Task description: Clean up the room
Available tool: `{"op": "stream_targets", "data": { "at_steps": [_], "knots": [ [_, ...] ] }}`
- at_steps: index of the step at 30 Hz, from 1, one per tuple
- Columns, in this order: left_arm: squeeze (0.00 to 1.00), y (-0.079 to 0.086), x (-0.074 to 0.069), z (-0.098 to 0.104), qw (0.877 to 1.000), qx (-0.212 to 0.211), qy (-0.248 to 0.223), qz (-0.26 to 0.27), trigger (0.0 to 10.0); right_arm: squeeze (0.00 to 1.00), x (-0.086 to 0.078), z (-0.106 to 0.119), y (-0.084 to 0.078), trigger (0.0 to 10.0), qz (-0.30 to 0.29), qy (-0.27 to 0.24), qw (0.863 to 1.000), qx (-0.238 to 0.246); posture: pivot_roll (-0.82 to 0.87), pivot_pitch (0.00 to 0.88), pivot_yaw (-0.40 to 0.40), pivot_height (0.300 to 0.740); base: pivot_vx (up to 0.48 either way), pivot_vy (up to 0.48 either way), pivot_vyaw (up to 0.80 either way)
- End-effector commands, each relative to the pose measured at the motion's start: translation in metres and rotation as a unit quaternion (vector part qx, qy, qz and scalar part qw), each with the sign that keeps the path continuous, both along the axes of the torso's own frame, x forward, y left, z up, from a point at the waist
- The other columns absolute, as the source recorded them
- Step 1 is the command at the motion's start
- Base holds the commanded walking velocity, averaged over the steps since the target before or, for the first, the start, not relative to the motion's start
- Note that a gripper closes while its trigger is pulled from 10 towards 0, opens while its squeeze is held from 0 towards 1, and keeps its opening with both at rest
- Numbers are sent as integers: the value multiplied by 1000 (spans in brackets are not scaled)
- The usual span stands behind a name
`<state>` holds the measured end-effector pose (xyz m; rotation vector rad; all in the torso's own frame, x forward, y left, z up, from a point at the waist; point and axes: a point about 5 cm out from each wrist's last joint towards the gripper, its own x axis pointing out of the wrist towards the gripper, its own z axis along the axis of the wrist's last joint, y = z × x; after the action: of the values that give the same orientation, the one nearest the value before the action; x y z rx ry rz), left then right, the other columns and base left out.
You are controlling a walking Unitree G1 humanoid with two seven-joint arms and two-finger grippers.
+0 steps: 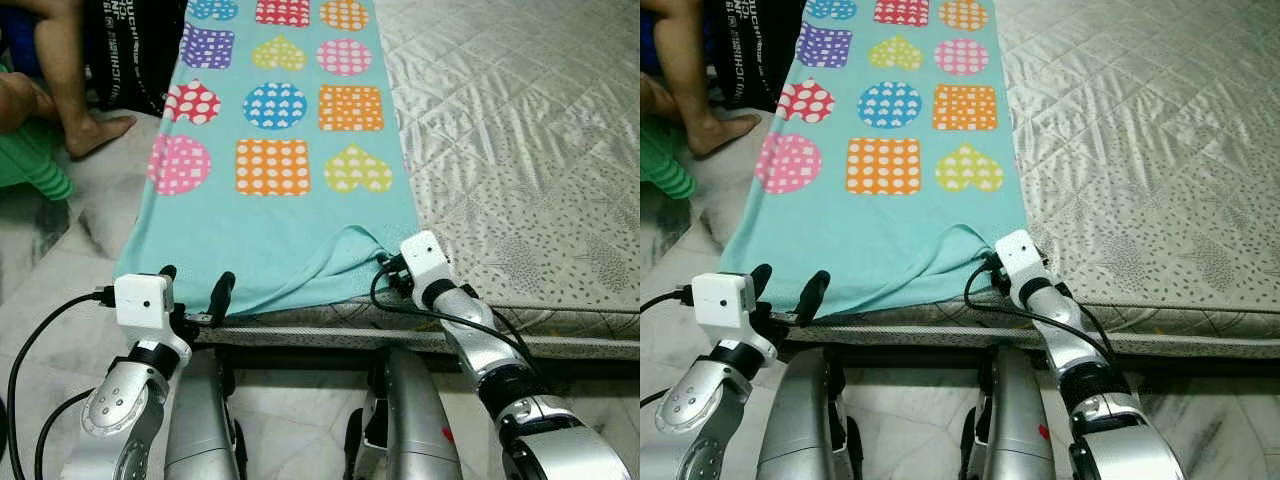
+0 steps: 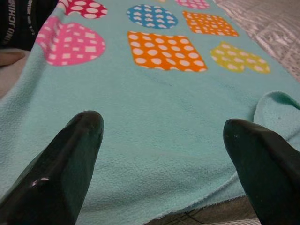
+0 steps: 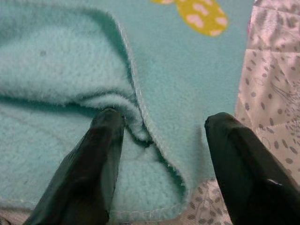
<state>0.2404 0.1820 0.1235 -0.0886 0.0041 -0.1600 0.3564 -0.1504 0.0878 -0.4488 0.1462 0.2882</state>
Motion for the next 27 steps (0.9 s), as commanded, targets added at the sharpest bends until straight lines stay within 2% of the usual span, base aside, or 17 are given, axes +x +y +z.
{"op": "stream_targets", "data": {
  "at_steps": [1, 2, 3, 7, 9, 11, 12, 20, 22, 23, 24, 27],
  "knots": [
    [0, 2, -3, -5, 1000, 5, 9, 4, 10000, 0, -1, -6, -4, 0, -12, 13, 1000, -16, 192, 270, -66, 545, 0, 0, 0],
    [0, 2, -3, -5, 1000, 5, 9, 5, 10000, 0, -1, -6, -5, 0, -15, 15, 1000, -21, 192, 270, -66, 545, 0, 0, 0],
    [0, 2, -3, -5, 1000, 5, 9, 5, 10000, 0, 0, -7, -6, 1333, -20, 18, 999, -25, 192, 270, -66, 545, 0, 0, 0],
    [0, 1, -2, -5, 1000, 5, 8, 5, 10000, 0, 1, -7, -9, 1294, -33, 25, 998, -36, 191, 269, -67, 545, 0, 0, 0],
    [0, 1, -2, -5, 1000, 5, 7, 5, 10000, 0, 2, -8, -9, 2667, -33, 26, 998, -48, 191, 270, -67, 545, 0, 0, 0],
    [0, 0, -2, -5, 1000, 4, 6, 4, 10000, 0, 2, -8, -8, 2745, -32, 26, 998, -54, 191, 270, -67, 545, 0, 0, 0],
    [0, 1, -1, -5, 1000, 5, 6, 5, 10000, 0, 2, -8, -8, 3176, -27, 24, 998, -60, 191, 270, -67, 545, 0, 0, 0],
    [0, 1, -2, -4, 1000, 5, 6, 7, 10000, 0, -1, -10, -8, 2902, -11, 18, 997, -79, 192, 272, -68, 545, 0, 0, 0],
    [0, 1, -2, -5, 1000, 5, 6, 7, 10000, 0, -2, -10, -10, 2549, -8, 13, 997, -81, 190, 273, -68, 545, 0, 0, 0],
    [0, 1, -2, -5, 1000, 5, 6, 7, 10000, 0, -2, -9, -11, 2000, -9, 9, 997, -80, 190, 273, -68, 545, 0, 0, 0],
    [0, 1, -2, -5, 1000, 4, 5, 8, 10000, 0, -2, -8, -15, 941, -12, 4, 997, -79, 190, 273, -68, 545, 0, 0, 0],
    [0, 1, -2, -5, 1000, 4, 5, 8, 10000, 0, -3, -7, -19, 941, -19, 3, 997, -72, 190, 273, -68, 545, 0, 0, 0]
  ]
}}
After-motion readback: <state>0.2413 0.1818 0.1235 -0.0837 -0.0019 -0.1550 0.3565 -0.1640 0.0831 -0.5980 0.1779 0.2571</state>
